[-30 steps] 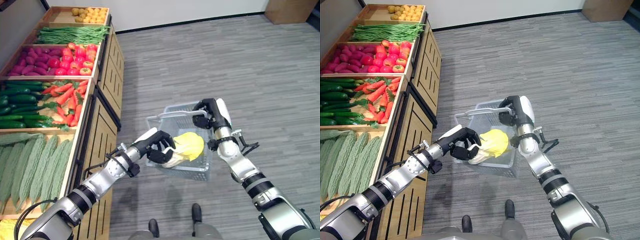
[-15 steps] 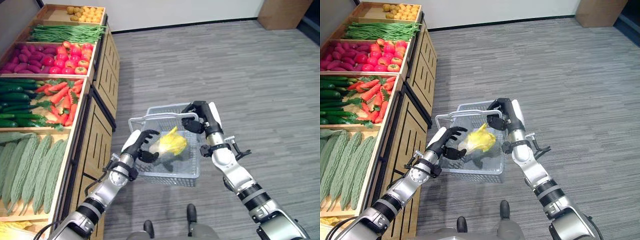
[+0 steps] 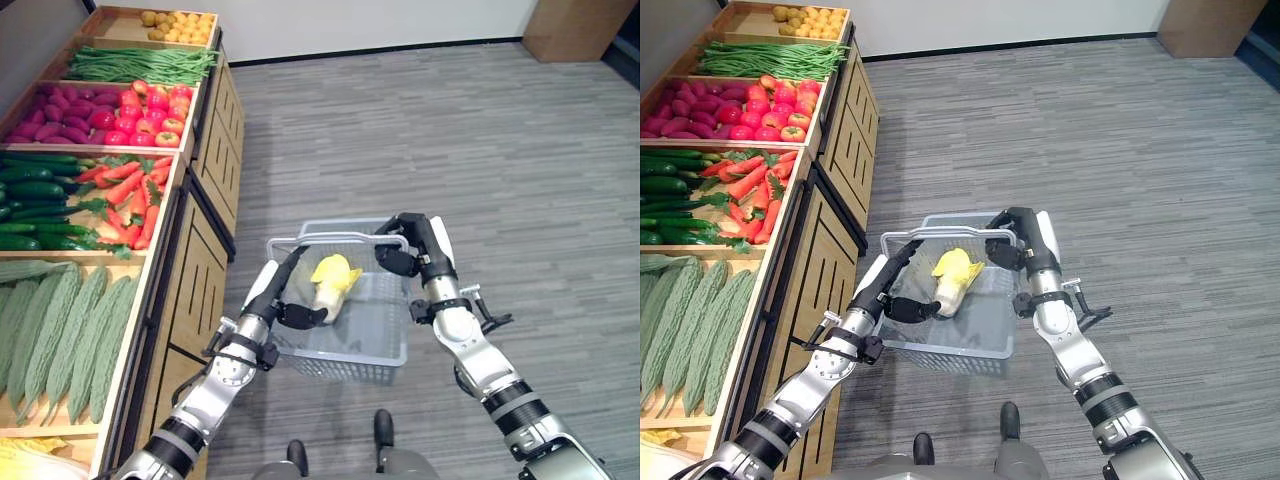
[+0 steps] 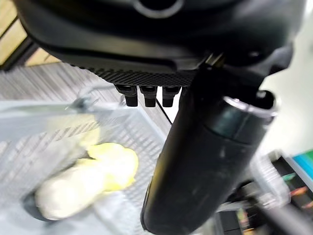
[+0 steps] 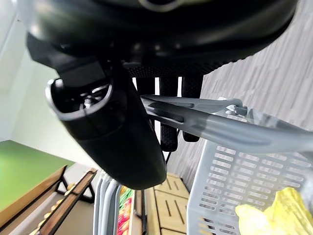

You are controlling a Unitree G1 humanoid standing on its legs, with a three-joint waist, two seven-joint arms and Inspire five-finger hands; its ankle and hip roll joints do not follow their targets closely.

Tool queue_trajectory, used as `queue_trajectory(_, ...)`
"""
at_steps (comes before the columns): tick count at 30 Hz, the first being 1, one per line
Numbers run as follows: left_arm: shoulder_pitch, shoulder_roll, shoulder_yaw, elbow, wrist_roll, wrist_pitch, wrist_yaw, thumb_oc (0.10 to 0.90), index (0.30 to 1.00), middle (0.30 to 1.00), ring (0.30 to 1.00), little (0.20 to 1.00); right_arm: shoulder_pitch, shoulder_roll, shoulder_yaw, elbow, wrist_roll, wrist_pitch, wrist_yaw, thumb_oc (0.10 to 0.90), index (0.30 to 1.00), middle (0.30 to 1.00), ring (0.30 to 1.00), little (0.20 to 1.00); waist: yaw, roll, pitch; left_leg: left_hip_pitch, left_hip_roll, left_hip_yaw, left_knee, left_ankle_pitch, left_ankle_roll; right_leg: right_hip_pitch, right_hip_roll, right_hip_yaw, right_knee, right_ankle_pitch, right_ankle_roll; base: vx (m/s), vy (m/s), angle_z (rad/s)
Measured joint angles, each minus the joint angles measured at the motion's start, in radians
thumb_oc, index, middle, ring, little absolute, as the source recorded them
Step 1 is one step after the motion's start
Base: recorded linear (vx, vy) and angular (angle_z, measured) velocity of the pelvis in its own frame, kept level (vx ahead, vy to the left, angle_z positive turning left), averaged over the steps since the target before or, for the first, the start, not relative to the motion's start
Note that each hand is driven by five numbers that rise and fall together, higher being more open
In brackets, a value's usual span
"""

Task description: Get the vegetables into the basket

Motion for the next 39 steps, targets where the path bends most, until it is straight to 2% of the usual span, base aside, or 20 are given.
queue_trajectory(3, 0.059, 0.065, 0.001, -0.044, -0.126, -0.01, -0.077, 0.9, 1.0, 1.0, 1.0, 1.0, 0.012, -0.002, -0.06, 0.058, -0.015, 0.004, -0.015, 0.4, 0.3, 0.3, 0.3, 0.3, 0.006, 0.0, 0.0, 0.0, -0.001, -0.004, 0.0, 0.0, 0.0, 0.001, -0.001, -0.003, -0.002, -0.005, 0.007, 0.01, -0.004, 0.03)
queue_trajectory(6, 0.187, 0.069, 0.038, -0.023, -0.228, -0.018, -0.135, 0.9, 1.0, 1.0, 1.0, 1.0, 0.075, -0.005, -0.158, 0.106, -0.034, 0.004, -0.039, 0.4, 0.3, 0.3, 0.3, 0.3, 0.016, 0.001, 0.0, 0.0, 0.0, -0.004, 0.0, 0.0, 0.0, 0.001, -0.001, -0.003, -0.002, -0.007, 0.005, 0.0, 0.0, 0.0)
queue_trajectory(9, 0.276, 0.019, 0.095, 0.12, -0.245, -0.02, -0.157, 0.9, 1.0, 1.0, 1.0, 1.0, 0.15, -0.015, -0.231, 0.126, -0.038, 0.003, -0.048, 0.4, 0.3, 0.3, 0.3, 0.3, 0.022, 0.004, 0.0, -0.001, 0.001, -0.007, 0.0, 0.0, 0.0, 0.002, -0.001, -0.006, -0.002, -0.011, 0.004, 0.0, -0.021, 0.03)
queue_trajectory(10, 0.285, 0.011, 0.109, 0.173, -0.245, 0.0, -0.155, 0.9, 1.0, 1.0, 1.0, 1.0, 0.166, -0.013, -0.254, 0.135, -0.037, 0.009, -0.05, 0.4, 0.3, 0.3, 0.3, 0.3, 0.021, 0.003, 0.0, -0.001, 0.001, -0.011, 0.0, 0.0, 0.0, 0.003, -0.001, -0.01, -0.002, -0.013, 0.002, 0.0, -0.033, 0.09)
queue_trajectory(12, 0.282, -0.049, 0.177, 0.364, -0.243, -0.002, -0.153, 0.9, 1.0, 1.0, 1.0, 1.0, 0.196, -0.015, -0.286, 0.163, -0.039, 0.013, -0.052, 0.4, 0.3, 0.3, 0.3, 0.3, 0.022, 0.008, -0.002, -0.003, 0.002, -0.02, 0.0, 0.0, 0.0, 0.005, -0.001, -0.017, -0.002, -0.014, 0.003, 0.0, -0.015, 0.1)
queue_trajectory(15, 0.271, -0.078, 0.204, 0.56, -0.182, 0.033, -0.119, 0.9, 1.0, 1.0, 1.0, 1.0, 0.238, -0.02, -0.304, 0.183, -0.041, 0.015, -0.056, 0.4, 0.3, 0.3, 0.3, 0.3, 0.014, 0.007, -0.002, -0.006, 0.003, -0.029, 0.0, 0.0, 0.0, 0.005, -0.001, -0.025, -0.002, -0.016, 0.001, 0.01, -0.026, 0.08)
queue_trajectory(17, 0.25, -0.107, 0.223, 0.722, -0.068, 0.031, -0.109, 0.9, 1.0, 1.0, 1.0, 1.0, 0.277, -0.026, -0.312, 0.188, -0.047, 0.014, -0.053, 0.4, 0.3, 0.3, 0.3, 0.3, 0.008, 0.009, -0.003, -0.007, 0.004, -0.032, 0.0, -0.001, -0.001, 0.006, -0.001, -0.029, -0.002, -0.018, -0.001, 0.02, -0.028, 0.06)
queue_trajectory(21, 0.246, -0.16, 0.235, 0.867, 0.045, 0.053, -0.09, 0.9, 1.0, 1.0, 1.0, 1.0, 0.312, -0.027, -0.312, 0.196, -0.06, 0.016, -0.046, 0.4, 0.3, 0.3, 0.3, 0.3, -0.002, 0.01, -0.006, -0.009, 0.004, -0.035, 0.0, 0.0, -0.001, 0.006, -0.001, -0.03, -0.002, -0.018, -0.001, 0.01, -0.023, 0.01)
queue_trajectory(23, 0.197, -0.199, 0.297, 1.01, 0.088, 0.039, -0.064, 0.9, 1.0, 1.0, 1.0, 1.0, 0.321, -0.027, -0.312, 0.2, -0.06, 0.016, -0.041, 0.4, 0.3, 0.3, 0.3, 0.3, -0.004, 0.013, -0.014, -0.009, 0.005, -0.035, 0.0, 0.0, -0.001, 0.006, 0.0, -0.031, -0.002, -0.018, -0.001, 0.02, -0.037, 0.0)
queue_trajectory(25, 0.153, -0.219, 0.329, 1.114, 0.143, 0.061, -0.047, 0.9, 1.0, 1.0, 1.0, 1.0, 0.331, -0.026, -0.312, 0.2, -0.06, 0.016, -0.034, 0.4, 0.3, 0.3, 0.3, 0.3, -0.008, 0.012, -0.026, -0.011, 0.007, -0.035, 0.0, -0.005, 0.004, 0.005, 0.002, -0.031, -0.002, -0.019, -0.002, 0.02, -0.044, -0.01)
queue_trajectory(28, 0.16, -0.223, 0.336, 1.141, 0.195, 0.086, -0.016, 0.9, 1.0, 1.0, 1.0, 1.0, 0.332, -0.029, -0.312, 0.2, -0.059, 0.016, -0.034, 0.4, 0.3, 0.3, 0.3, 0.3, -0.012, 0.007, -0.03, -0.019, 0.011, -0.035, 0.0, -0.007, 0.003, -0.004, 0.006, -0.03, -0.002, -0.019, -0.003, -0.01, -0.037, -0.01)
queue_trajectory(33, 0.176, -0.223, 0.331, 1.089, 0.229, 0.1, 0.024, 0.9, 1.0, 1.0, 1.0, 1.0, 0.325, -0.042, -0.312, 0.195, -0.07, 0.013, -0.034, 0.4, 0.3, 0.3, 0.3, 0.3, -0.005, 0.004, -0.03, -0.062, 0.017, -0.04, 0.004, 0.008, -0.013, -0.053, 0.011, -0.032, 0.023, -0.02, -0.005, -0.04, -0.081, 0.01)
queue_trajectory(36, 0.158, -0.222, 0.334, 1.087, 0.231, 0.105, 0.051, 0.9, 1.0, 1.0, 1.0, 1.0, 0.322, -0.044, -0.311, 0.193, -0.075, 0.013, -0.033, 0.4, 0.3, 0.3, 0.3, 0.3, -0.009, 0.007, -0.026, -0.077, 0.038, -0.046, 0.007, 0.009, -0.017, -0.073, 0.028, -0.043, 0.045, -0.035, -0.018, 0.07, -0.201, 0.06)
queue_trajectory(39, 0.131, -0.208, 0.335, 1.102, 0.231, 0.11, 0.071, 0.9, 1.0, 1.0, 1.0, 1.0, 0.321, -0.052, -0.307, 0.174, -0.086, 0.012, -0.025, 0.4, 0.3, 0.3, 0.3, 0.3, -0.006, 0.008, -0.013, -0.085, 0.078, -0.06, 0.028, 0.0, -0.03, -0.098, 0.066, -0.058, 0.11, -0.079, -0.052, 0.07, -0.203, 0.06)
